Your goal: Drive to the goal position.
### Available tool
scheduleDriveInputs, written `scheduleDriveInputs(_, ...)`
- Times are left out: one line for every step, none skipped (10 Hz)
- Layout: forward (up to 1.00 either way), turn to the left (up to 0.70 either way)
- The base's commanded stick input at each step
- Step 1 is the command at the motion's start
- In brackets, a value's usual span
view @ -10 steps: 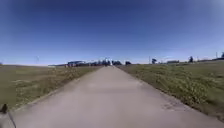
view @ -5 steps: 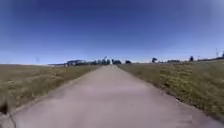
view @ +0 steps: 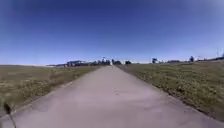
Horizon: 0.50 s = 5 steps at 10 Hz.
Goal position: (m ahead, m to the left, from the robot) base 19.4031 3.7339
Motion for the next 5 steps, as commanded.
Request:
scheduleDriveInputs(1.00, 0.00)
scheduleDriveInputs(1.00, 0.00)
scheduleDriveInputs(1.00, 0.00)
scheduleDriveInputs(1.00, 0.00)
scheduleDriveInputs(1.00, 0.00)
